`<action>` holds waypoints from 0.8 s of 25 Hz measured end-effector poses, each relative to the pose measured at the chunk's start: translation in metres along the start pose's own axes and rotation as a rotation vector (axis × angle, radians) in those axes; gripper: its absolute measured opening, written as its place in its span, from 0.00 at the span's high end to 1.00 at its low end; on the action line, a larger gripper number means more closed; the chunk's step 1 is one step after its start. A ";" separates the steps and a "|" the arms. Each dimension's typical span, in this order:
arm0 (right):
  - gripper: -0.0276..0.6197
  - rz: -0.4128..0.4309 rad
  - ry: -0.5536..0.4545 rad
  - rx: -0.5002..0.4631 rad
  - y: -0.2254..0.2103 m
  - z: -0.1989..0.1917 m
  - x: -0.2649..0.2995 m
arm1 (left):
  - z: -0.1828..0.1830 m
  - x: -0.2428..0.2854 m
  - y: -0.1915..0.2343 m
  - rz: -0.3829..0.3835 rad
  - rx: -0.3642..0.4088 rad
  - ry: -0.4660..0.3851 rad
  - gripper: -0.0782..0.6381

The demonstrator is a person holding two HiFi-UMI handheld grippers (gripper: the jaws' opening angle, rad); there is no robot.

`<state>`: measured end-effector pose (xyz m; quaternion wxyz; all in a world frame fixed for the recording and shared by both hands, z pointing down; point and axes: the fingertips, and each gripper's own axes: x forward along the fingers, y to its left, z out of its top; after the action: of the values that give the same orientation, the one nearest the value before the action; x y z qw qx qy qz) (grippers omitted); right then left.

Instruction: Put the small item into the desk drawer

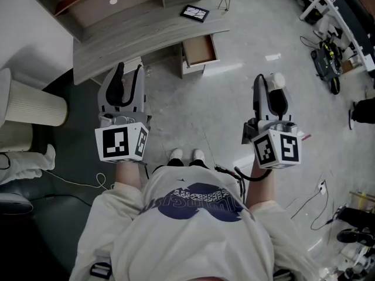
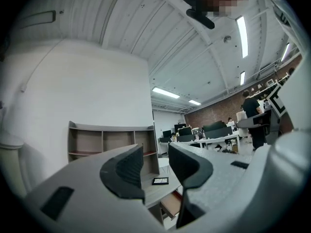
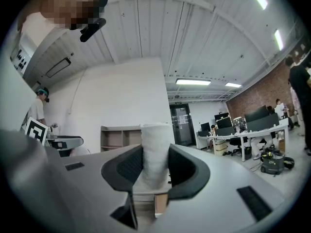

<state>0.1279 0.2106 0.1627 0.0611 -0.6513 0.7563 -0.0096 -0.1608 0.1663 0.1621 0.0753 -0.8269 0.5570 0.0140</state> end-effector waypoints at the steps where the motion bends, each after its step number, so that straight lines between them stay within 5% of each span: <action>1: 0.75 0.006 0.000 -0.002 -0.002 -0.001 0.000 | -0.002 0.002 -0.004 -0.005 0.006 0.006 0.69; 20: 0.75 0.098 0.030 0.020 -0.058 -0.005 0.030 | -0.016 0.041 -0.050 0.051 0.033 0.068 0.69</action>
<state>0.1803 0.1721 0.1710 0.0567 -0.6126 0.7880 -0.0237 -0.0995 0.1447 0.1787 0.0693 -0.8111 0.5803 -0.0215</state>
